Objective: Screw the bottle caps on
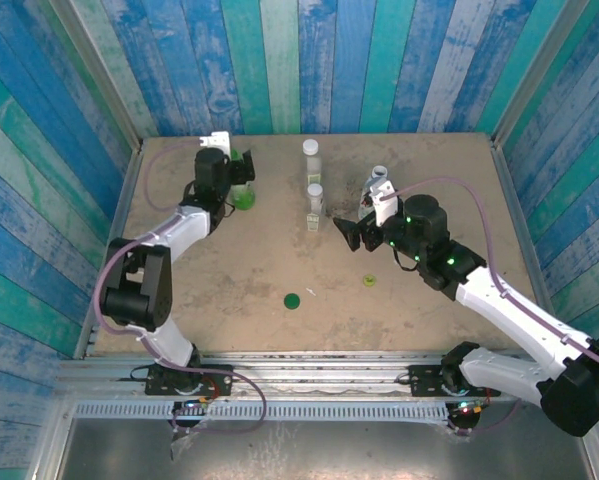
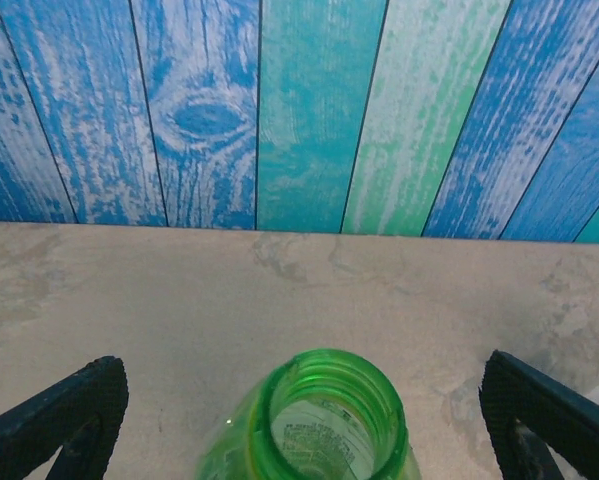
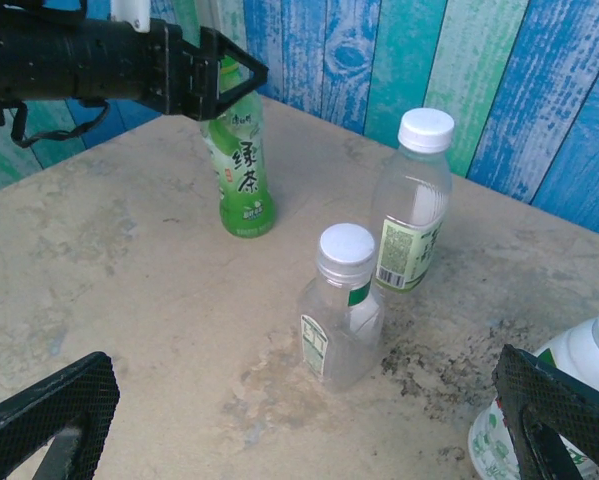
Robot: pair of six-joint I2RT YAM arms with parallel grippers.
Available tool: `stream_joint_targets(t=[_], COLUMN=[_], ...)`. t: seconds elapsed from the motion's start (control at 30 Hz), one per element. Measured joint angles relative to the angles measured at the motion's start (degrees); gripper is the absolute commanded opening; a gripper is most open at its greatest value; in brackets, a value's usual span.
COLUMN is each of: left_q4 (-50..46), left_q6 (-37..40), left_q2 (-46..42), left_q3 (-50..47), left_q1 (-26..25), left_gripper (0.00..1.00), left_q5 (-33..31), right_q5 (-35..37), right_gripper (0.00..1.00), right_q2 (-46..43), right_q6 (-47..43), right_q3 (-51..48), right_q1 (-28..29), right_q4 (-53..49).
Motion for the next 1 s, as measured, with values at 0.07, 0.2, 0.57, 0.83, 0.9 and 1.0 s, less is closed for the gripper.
stream_joint_targets(t=[0.07, 0.2, 0.57, 0.83, 0.9, 1.0], left_q4=[-0.8, -1.7, -3.3, -3.5, -3.0, -2.2], left_q6=[0.2, 0.2, 0.7, 2.1, 2.3, 2.8], left_q2=[1.1, 3.1, 4.2, 4.2, 4.1, 3.9], left_q3=[0.4, 1.4, 1.9, 1.7, 1.3, 0.6], left_q1=[0.0, 0.0, 0.1, 0.2, 0.2, 0.2], left_gripper=[0.97, 1.0, 0.65, 0.56, 0.56, 0.57], left_q5=[0.2, 0.8, 1.7, 2.8, 3.1, 3.8], right_q5=[-0.2, -0.3, -0.3, -0.3, -0.3, -0.3], right_gripper=[1.0, 1.0, 1.0, 1.0, 1.0, 1.0], right_q2=[0.2, 0.4, 0.4, 0.4, 0.4, 0.4], right_q6=[0.0, 0.1, 0.3, 0.9, 1.2, 1.4], right_q3=[0.0, 0.0, 0.0, 0.0, 0.0, 0.0], right_q1=[0.0, 0.0, 0.0, 0.0, 0.0, 0.0], right_q4=[0.0, 0.0, -0.1, -0.1, -0.2, -0.2])
